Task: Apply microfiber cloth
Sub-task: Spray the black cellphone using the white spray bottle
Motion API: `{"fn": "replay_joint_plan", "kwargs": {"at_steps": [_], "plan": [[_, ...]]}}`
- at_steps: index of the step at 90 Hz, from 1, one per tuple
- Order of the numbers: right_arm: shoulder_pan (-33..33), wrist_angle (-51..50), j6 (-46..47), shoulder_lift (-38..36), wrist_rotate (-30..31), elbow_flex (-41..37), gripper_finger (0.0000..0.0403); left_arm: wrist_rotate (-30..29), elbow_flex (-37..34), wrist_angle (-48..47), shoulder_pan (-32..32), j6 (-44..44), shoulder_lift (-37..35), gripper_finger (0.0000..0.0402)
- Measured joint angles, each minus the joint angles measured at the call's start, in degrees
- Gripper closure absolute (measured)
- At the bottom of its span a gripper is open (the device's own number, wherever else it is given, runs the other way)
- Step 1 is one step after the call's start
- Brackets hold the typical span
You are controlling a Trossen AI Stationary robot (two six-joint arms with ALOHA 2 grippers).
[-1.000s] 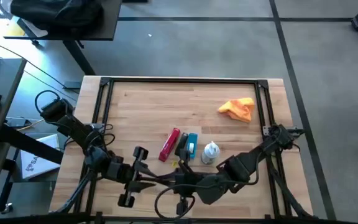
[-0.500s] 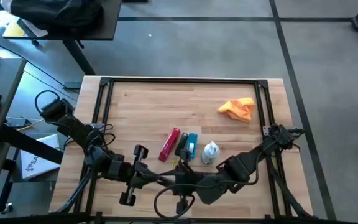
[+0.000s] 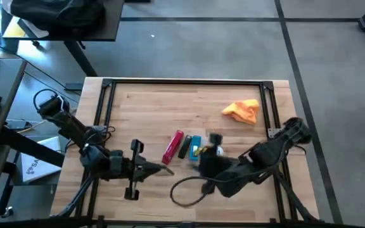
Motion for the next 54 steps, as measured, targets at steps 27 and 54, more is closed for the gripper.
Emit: {"fn": "replay_joint_plan", "kwargs": {"at_steps": [27, 54], "plan": [[3.4, -14.4, 12.2, -4.2, 5.7, -9.2, 0.027, 5.3, -15.3, -3.0, 12.8, -14.9, -10.1, 0.0391], [-1.1, -10.9, 26.1, -19.1, 0.1, -38.7, 0.0278, 23.9, -19.7, -2.9, 32.5, -17.7, -9.6, 0.0391]]}}
